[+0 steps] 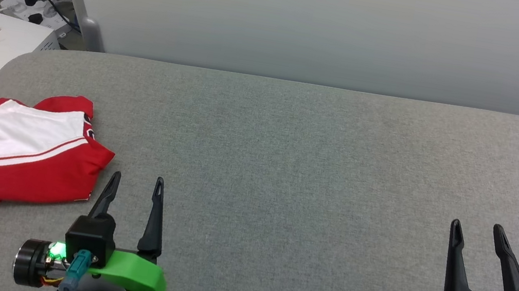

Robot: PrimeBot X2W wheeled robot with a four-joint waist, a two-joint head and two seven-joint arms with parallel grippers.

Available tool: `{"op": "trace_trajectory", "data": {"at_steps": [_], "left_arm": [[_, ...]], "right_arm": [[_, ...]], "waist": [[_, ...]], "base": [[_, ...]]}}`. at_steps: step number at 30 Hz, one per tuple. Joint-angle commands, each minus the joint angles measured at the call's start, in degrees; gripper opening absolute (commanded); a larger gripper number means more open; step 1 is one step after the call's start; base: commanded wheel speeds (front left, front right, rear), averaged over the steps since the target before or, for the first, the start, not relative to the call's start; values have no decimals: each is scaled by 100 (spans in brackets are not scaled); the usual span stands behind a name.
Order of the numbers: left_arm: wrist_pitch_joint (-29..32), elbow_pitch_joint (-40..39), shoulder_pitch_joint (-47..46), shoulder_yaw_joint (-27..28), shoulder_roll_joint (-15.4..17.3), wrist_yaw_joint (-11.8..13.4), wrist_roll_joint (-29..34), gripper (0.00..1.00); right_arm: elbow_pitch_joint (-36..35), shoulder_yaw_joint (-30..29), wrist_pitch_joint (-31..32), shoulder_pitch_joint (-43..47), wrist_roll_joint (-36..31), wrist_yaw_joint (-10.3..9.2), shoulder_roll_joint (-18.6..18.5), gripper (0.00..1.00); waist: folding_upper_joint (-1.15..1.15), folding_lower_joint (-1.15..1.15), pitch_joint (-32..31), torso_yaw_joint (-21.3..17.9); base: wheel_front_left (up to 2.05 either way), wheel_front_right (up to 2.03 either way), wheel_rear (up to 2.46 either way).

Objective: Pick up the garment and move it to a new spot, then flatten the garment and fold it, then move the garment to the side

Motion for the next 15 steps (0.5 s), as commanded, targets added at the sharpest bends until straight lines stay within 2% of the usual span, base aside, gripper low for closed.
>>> {"op": "trace_trajectory", "data": {"at_steps": [1,15], "left_arm": [[-61,24,45,-24,-19,65,-58,100],[-227,89,59,-97,-22,125,-92,100]], "right_arm": [[-52,-8,-69,102,33,-4,3,100],[-79,-23,-232,191,92,-5,3,100]], "waist": [[0,0,2,3],[0,0,3,31]], "base": [[0,0,0],[0,0,0]]}}
